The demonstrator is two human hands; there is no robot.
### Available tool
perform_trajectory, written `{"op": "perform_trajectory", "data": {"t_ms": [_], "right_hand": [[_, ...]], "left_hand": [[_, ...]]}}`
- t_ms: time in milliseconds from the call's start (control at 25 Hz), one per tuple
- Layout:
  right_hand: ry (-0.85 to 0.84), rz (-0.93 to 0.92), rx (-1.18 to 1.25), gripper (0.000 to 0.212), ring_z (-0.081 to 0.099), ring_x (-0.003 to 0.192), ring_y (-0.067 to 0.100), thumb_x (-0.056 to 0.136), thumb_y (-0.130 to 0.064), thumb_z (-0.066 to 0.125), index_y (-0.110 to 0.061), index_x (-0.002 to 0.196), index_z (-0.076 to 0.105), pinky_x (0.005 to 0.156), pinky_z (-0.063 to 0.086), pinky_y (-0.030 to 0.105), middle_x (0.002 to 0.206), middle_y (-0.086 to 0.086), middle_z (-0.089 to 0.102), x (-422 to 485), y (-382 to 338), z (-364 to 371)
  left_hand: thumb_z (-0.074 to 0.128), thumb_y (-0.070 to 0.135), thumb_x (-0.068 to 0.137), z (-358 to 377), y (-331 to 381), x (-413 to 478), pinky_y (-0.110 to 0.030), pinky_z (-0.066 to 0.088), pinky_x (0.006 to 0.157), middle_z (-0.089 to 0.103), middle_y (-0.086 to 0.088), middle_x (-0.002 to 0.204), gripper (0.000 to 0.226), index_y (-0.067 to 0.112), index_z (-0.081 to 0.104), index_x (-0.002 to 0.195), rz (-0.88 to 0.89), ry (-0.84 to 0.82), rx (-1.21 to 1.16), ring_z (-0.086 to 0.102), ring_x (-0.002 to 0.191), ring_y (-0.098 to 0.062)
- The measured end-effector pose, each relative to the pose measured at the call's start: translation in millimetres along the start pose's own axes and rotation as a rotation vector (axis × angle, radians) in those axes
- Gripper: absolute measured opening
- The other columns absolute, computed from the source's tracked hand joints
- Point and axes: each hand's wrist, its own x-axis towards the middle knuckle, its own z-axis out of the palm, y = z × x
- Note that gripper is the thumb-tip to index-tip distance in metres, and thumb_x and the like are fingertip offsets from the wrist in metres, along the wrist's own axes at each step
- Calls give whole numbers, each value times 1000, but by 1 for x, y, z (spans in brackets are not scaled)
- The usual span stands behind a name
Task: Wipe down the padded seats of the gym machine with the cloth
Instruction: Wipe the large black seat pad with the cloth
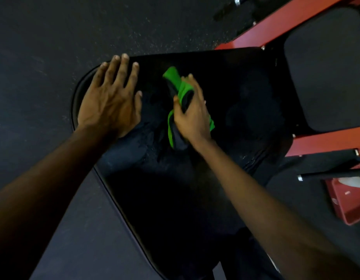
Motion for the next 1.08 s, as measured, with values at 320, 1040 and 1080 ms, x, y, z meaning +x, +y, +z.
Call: {"op": "perform_trajectory", "data": {"t_ms": [320, 1040, 1080], "right_hand": [[86, 90, 56, 68, 39, 147, 25, 96, -39, 63, -10, 153, 40, 116, 36, 37, 162, 5, 37, 19, -52, 14], [-28, -11, 126, 62, 40, 147, 16, 95, -35, 68, -11, 147, 47, 118, 36, 31, 160, 1, 41, -133, -26, -13], [-35, -53, 115, 55, 41, 147, 16, 95, -27, 68, -12, 144, 49, 118, 37, 34, 159, 2, 42, -156, -15, -20]], "left_hand": [[23, 36, 104, 3, -1, 1, -48, 13, 126, 19, -23, 165, 65, 3, 21, 159, -14, 8, -2, 18, 154, -37], [25, 35, 106, -4, 1, 1, -47, 13, 126, 17, -21, 167, 64, 5, 16, 161, -33, -24, 15, 15, 155, -34], [24, 36, 106, -3, 1, 1, -47, 13, 126, 16, -20, 167, 64, 5, 15, 161, -26, -29, 21, 14, 155, -33]]}}
